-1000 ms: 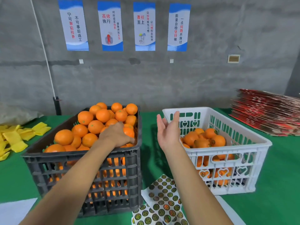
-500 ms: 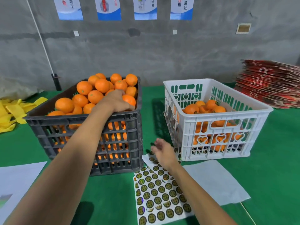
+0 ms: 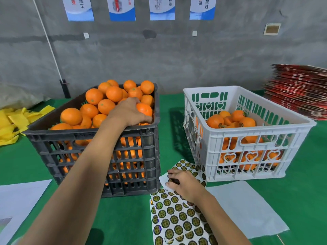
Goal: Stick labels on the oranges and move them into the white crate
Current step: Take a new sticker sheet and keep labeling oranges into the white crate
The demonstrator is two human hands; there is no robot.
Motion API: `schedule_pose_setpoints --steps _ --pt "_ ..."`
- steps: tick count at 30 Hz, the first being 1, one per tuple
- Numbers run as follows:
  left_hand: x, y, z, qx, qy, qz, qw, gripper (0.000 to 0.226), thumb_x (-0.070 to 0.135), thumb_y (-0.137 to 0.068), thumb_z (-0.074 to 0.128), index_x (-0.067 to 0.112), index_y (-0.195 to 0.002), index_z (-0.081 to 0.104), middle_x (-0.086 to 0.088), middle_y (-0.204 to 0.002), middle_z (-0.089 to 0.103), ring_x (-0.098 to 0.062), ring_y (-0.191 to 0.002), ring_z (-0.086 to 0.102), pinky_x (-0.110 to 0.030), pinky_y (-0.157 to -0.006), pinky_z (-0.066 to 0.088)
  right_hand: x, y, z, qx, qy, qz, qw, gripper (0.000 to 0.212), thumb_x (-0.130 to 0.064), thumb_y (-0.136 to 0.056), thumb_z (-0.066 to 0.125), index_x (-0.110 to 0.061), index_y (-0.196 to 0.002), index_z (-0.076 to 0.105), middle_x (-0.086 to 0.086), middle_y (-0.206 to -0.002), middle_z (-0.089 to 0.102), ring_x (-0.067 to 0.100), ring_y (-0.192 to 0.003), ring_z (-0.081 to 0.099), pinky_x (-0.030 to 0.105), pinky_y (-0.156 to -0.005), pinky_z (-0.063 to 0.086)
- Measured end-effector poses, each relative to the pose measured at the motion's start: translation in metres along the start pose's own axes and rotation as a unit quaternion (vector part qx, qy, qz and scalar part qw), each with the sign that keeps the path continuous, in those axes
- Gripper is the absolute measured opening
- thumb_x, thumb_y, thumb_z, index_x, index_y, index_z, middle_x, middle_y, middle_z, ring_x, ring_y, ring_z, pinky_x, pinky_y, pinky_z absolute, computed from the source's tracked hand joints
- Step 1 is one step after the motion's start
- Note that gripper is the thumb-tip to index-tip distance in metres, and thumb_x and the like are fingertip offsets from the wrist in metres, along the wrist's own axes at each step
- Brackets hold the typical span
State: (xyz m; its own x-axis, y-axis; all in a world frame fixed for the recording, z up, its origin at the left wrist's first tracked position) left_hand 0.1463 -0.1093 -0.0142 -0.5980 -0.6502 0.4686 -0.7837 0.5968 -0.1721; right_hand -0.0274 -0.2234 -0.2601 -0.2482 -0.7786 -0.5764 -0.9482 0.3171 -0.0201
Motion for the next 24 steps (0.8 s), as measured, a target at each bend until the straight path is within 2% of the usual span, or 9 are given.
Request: schedule_pose_setpoints --steps 4,6,10,13,15,20,24 --pt "0.000 0.001 -0.001 0.006 0.004 0.000 1.000 0.095 0.053 -0.065 0.084 0.022 -0.146 0.047 -0.005 -0.133 0.060 -0.029 -0.116 0.059 -0.045 -0.095 0.053 0.002 0.003 -0.005 0.017 0.063 -0.013 0.998 0.059 -0.055 -0.096 0.058 -0.020 -0.143 0.059 -0.009 -0.158 0.040 0.011 -0.145 0.034 0.032 -0.121 0.026" --pt "0.000 0.001 -0.001 0.006 0.004 -0.002 1.000 0.096 0.054 -0.065 0.084 0.022 -0.147 0.046 -0.005 -0.136 0.059 -0.029 -0.118 0.058 -0.046 -0.097 0.053 0.003 0.006 -0.010 0.038 0.086 -0.012 0.996 0.062 -0.060 -0.093 0.059 -0.022 -0.142 0.061 -0.008 -0.151 0.045 0.012 -0.140 0.038 0.032 -0.118 0.029" --pt "-0.002 0.003 -0.004 0.008 0.001 -0.007 1.000 0.096 0.057 -0.065 0.084 0.022 -0.147 0.046 -0.007 -0.136 0.058 -0.030 -0.119 0.058 -0.047 -0.096 0.053 0.004 0.011 -0.016 0.071 0.052 -0.025 0.996 0.045 -0.050 -0.097 0.062 -0.023 -0.132 0.069 -0.009 -0.128 0.051 0.011 -0.126 0.045 0.028 -0.109 0.036" --pt "0.001 0.006 -0.004 0.007 -0.006 -0.003 1.000 0.095 0.057 -0.065 0.083 0.022 -0.146 0.046 -0.006 -0.137 0.058 -0.030 -0.119 0.057 -0.047 -0.097 0.053 -0.001 0.013 -0.017 0.074 0.065 -0.044 0.994 0.036 -0.044 -0.101 0.058 -0.025 -0.127 0.072 -0.008 -0.121 0.053 0.011 -0.120 0.048 0.029 -0.103 0.040" --pt "0.000 0.007 -0.004 0.003 -0.008 -0.007 1.000 0.096 0.058 -0.065 0.083 0.023 -0.146 0.046 -0.006 -0.138 0.057 -0.030 -0.121 0.057 -0.046 -0.098 0.052 -0.003 0.012 -0.015 0.069 0.081 -0.053 0.993 0.037 -0.045 -0.102 0.056 -0.023 -0.127 0.072 -0.007 -0.122 0.054 0.012 -0.120 0.049 0.029 -0.100 0.042" --pt "0.001 0.008 -0.004 0.002 -0.008 -0.002 1.000 0.086 0.057 -0.064 0.082 0.024 -0.137 0.053 -0.004 -0.129 0.061 -0.029 -0.113 0.059 -0.046 -0.093 0.054 0.007 0.013 -0.011 0.050 0.032 -0.032 0.998 0.063 -0.055 -0.095 0.062 -0.011 -0.140 0.061 -0.007 -0.135 0.047 0.008 -0.128 0.043 0.019 -0.113 0.031" --pt "0.003 0.010 -0.005 0.002 -0.004 -0.004 1.000 0.085 0.055 -0.065 0.083 0.023 -0.137 0.053 -0.004 -0.127 0.061 -0.029 -0.112 0.060 -0.046 -0.093 0.054 0.007 0.014 -0.012 0.063 0.040 -0.026 0.997 0.052 -0.051 -0.098 0.060 -0.016 -0.135 0.066 -0.008 -0.137 0.049 0.008 -0.131 0.043 0.026 -0.114 0.034"
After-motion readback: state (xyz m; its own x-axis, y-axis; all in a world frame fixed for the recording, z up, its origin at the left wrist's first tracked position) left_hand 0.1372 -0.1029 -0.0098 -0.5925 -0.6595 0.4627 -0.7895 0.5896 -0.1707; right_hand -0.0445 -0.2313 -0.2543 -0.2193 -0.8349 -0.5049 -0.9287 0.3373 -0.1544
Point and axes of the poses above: each hand's wrist, its own y-axis away from the middle knuckle, its own z-axis out of the palm, x = y × z, the point moved 9 cm from there along -y, towards the middle knuckle
